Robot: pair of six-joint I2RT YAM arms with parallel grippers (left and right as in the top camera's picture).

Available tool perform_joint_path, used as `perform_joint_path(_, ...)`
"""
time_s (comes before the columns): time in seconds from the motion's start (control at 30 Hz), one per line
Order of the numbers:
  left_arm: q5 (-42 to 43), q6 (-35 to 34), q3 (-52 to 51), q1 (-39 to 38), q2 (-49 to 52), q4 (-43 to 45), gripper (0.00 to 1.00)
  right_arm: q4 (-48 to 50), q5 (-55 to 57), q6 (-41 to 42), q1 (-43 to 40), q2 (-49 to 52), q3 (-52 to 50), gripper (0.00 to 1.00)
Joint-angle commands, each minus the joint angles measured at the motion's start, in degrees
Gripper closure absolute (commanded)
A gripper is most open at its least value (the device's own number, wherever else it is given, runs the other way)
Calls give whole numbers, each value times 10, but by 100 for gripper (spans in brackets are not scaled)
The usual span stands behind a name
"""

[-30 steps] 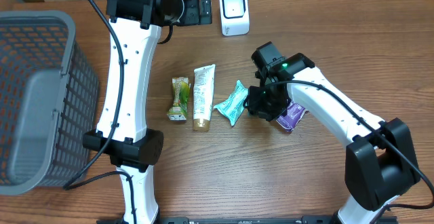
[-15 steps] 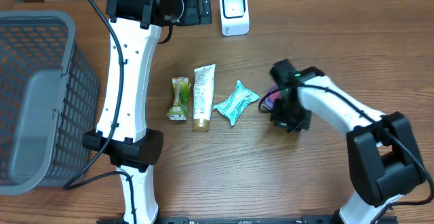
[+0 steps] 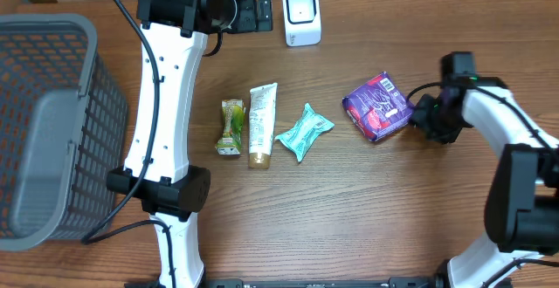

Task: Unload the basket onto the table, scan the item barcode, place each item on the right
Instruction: 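Close the right gripper on the purple pad package, then lift the purple package up with the right gripper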

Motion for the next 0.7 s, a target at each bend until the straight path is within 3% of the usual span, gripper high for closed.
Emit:
perform_joint_path(0.0, -6, 11, 0, -4, 3, 1, 1, 52, -210, -76, -51, -3, 1, 41)
perform_joint_path(0.03, -6, 11, 0, -4, 3, 1, 0, 61, -233, -76, -60, -3, 1, 40)
perform_joint_path(0.13, -6, 11, 0, -4, 3, 1, 0, 43, -285, -69, -88, -3, 1, 12)
perform_joint_path(0.17, -6, 11, 0, -4, 3, 1, 1, 34, -285, -69, -87, -3, 1, 11)
perform_joint_path(0.37, -6, 11, 0, -4, 3, 1, 0, 33, -279, -31, -50, 5, 0, 16)
perform_joint_path(0.67, -6, 11, 0, -4, 3, 1, 0, 117, -255, 16, -19, 26, -52, 28)
